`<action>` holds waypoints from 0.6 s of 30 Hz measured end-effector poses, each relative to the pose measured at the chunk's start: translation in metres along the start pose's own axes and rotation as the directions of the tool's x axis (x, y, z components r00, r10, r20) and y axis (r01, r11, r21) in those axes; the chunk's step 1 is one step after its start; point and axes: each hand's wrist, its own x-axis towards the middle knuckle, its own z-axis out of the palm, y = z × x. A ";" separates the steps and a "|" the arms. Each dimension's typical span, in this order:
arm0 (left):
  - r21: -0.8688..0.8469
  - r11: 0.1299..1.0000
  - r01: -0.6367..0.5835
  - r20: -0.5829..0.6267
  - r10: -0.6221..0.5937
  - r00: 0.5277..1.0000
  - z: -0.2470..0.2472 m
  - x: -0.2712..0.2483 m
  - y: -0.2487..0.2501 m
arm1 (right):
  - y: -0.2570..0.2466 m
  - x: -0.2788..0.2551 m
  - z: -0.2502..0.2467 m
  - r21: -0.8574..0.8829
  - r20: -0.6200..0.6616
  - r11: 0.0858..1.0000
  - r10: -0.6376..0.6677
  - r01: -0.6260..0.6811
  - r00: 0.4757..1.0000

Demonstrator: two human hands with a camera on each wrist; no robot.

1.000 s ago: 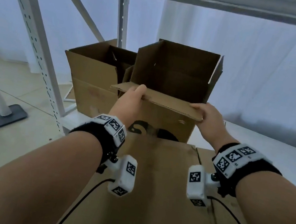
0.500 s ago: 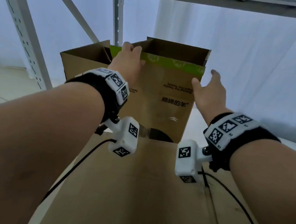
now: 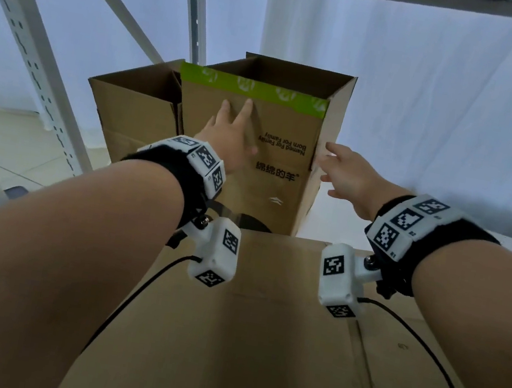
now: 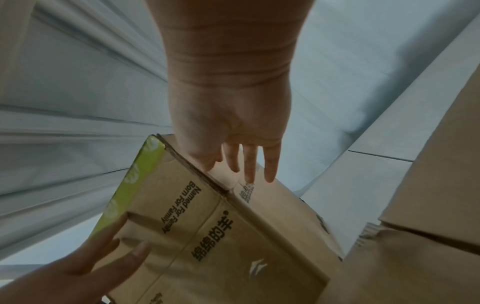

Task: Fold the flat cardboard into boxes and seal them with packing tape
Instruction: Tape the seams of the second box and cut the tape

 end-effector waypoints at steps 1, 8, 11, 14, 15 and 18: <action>-0.007 1.000 0.003 -0.001 -0.003 1.000 0.000 -0.004 0.002 | 0.001 -0.003 -0.001 -0.017 -0.005 1.000 -0.001 0.000 1.000; -0.040 0.999 -0.003 0.033 0.005 0.999 -0.022 -0.062 0.022 | -0.009 -0.070 -0.015 -0.068 0.006 0.998 0.010 -0.010 1.000; -0.055 0.998 -0.021 0.047 0.024 0.999 -0.042 -0.105 0.033 | -0.016 -0.117 -0.024 -0.093 0.023 0.995 0.026 -0.024 0.999; -0.060 0.998 -0.027 0.064 0.031 0.997 -0.057 -0.150 0.042 | -0.021 -0.167 -0.033 -0.100 0.031 0.994 0.039 -0.036 0.999; -0.053 0.998 -0.035 0.065 0.039 0.997 -0.062 -0.168 0.046 | -0.023 -0.187 -0.038 -0.102 0.027 0.994 0.035 -0.032 0.999; -0.039 0.998 -0.049 0.079 0.052 0.996 -0.074 -0.216 0.053 | -0.023 -0.238 -0.050 -0.087 0.007 0.996 0.036 -0.035 0.999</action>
